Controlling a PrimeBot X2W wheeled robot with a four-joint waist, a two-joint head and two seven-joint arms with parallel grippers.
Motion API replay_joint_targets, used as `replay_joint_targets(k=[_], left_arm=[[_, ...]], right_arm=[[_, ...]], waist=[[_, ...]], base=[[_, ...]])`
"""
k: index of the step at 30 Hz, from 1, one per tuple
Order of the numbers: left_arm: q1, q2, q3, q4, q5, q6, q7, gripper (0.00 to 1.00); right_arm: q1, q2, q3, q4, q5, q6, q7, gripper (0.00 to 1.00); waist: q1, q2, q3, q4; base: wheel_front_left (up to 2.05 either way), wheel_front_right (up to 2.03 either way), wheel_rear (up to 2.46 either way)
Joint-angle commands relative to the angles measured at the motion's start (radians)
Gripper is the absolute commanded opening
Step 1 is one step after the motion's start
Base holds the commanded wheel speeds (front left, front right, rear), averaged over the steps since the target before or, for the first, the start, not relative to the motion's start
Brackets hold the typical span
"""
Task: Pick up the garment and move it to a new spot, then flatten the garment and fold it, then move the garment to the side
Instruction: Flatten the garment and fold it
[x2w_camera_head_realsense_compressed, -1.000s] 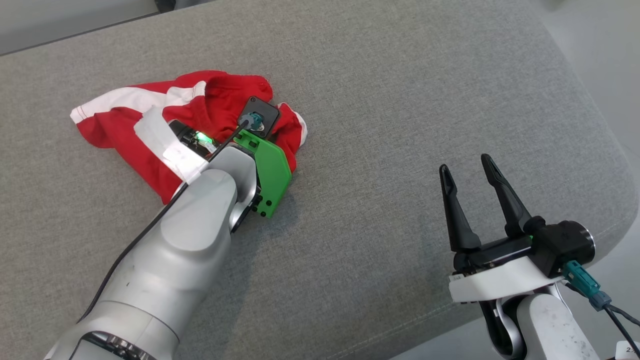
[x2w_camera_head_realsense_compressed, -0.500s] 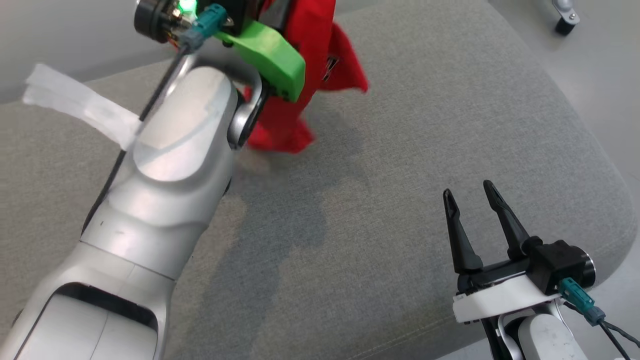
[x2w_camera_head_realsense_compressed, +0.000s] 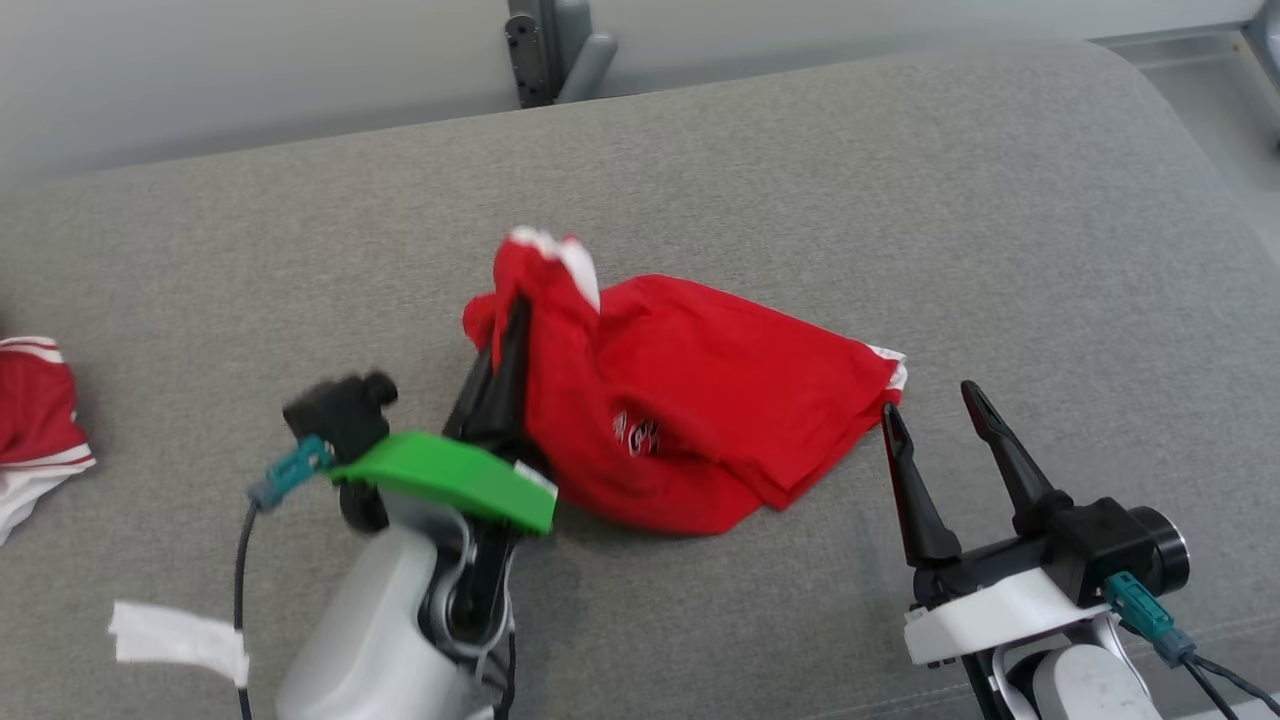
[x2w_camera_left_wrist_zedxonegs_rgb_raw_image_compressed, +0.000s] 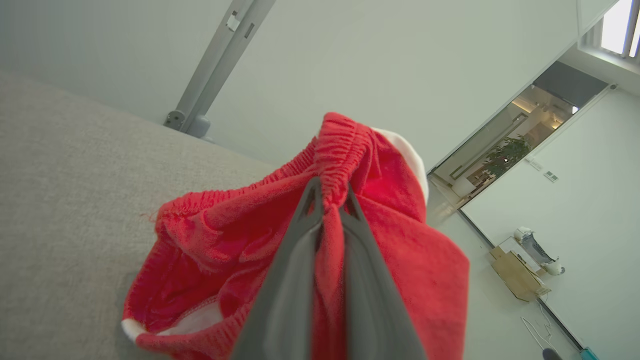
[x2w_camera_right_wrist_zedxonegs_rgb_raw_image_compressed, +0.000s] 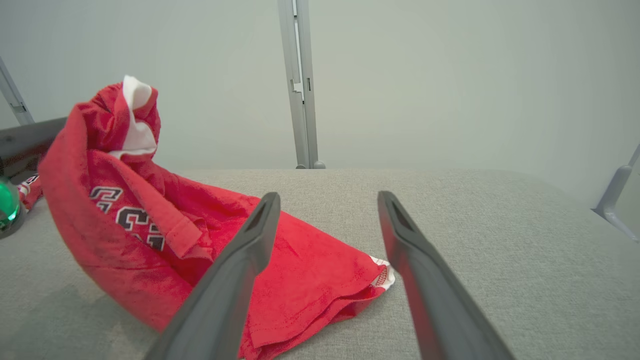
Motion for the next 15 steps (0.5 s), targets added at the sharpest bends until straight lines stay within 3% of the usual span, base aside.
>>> replay_joint_targets(k=[1,2,3,4,9,15], left_arm=[[0.04,0.004,0.008,0.004,0.016,-0.006,-0.004,0.06],[0.073,0.004,0.016,0.008,0.049,-0.008,-0.004,0.35],[0.101,0.005,0.025,0.005,0.078,-0.01,-0.004,0.89],[0.13,0.009,0.039,-0.002,0.109,-0.01,-0.004,1.0],[0.262,0.031,0.177,-0.111,0.294,-0.011,-0.004,1.0],[0.409,0.018,0.337,-0.291,0.574,0.011,-0.003,1.0]], right_arm=[[0.006,-0.002,0.003,0.0,-0.009,0.0,0.001,1.0],[0.007,-0.005,0.004,0.001,-0.011,0.0,0.001,1.0],[0.009,-0.007,0.001,0.001,-0.012,0.0,0.001,1.0],[0.012,-0.009,-0.002,0.001,-0.012,0.0,0.001,1.0],[0.024,-0.013,0.001,-0.002,-0.008,0.0,0.001,1.0],[0.036,-0.018,0.036,0.031,0.021,0.0,0.001,1.0]], waist=[[0.0,0.0,-0.011,0.049],[0.0,0.0,-0.013,0.057],[0.0,0.0,-0.015,0.064],[0.0,0.0,-0.018,0.072],[0.0,0.0,-0.028,0.102],[0.0,0.0,-0.044,0.127]], base=[[0.0,0.0,0.0],[0.0,0.0,0.0],[0.0,0.0,0.0],[0.0,0.0,0.0],[0.0,0.0,0.0],[0.0,0.0,0.0]])
